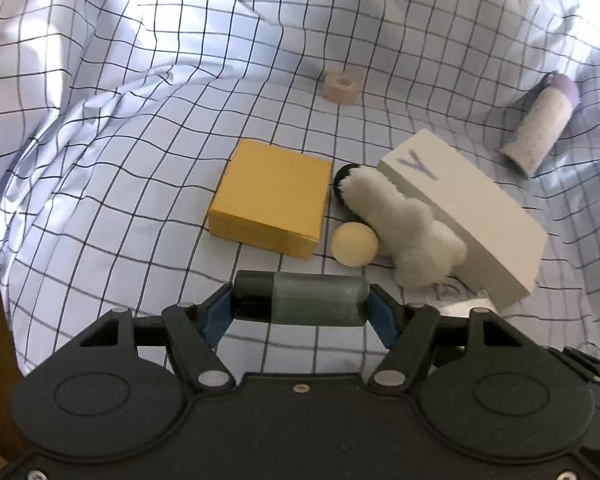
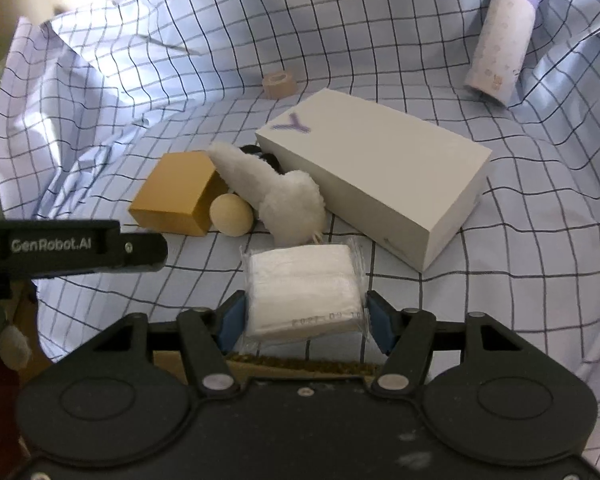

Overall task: Organize soft objects
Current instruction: 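Carry the glass bottle and tissue pack with both tools over the wicker basket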

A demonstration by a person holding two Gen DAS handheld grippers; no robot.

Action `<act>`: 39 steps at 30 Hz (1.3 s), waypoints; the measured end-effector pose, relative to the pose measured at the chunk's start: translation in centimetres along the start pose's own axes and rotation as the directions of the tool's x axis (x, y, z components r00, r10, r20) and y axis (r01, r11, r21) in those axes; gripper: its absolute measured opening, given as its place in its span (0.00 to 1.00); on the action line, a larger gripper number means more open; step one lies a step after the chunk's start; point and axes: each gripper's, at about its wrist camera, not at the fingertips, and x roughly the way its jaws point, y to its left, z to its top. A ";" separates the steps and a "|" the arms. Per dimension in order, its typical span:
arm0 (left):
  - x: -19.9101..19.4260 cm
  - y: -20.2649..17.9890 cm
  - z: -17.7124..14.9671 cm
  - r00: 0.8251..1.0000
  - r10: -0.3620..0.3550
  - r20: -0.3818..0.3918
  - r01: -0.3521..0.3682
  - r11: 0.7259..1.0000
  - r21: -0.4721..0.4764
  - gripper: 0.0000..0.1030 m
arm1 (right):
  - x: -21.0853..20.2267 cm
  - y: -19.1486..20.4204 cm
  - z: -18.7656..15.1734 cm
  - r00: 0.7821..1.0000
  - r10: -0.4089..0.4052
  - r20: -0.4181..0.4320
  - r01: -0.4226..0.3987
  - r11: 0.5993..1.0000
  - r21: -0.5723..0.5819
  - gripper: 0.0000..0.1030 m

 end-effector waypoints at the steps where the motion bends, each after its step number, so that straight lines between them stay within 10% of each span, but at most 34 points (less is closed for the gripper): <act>1: -0.4 0.0 -0.2 1.000 -0.005 0.003 0.005 1.000 0.000 0.63 | -0.5 0.0 -0.2 1.000 0.002 0.006 -0.002 1.000 0.002 0.61; 39: -5.7 -0.3 -10.7 0.986 -0.081 -0.147 0.087 0.996 0.036 0.64 | -11.5 -2.5 -8.3 1.000 0.022 0.015 -0.022 1.000 -0.012 0.61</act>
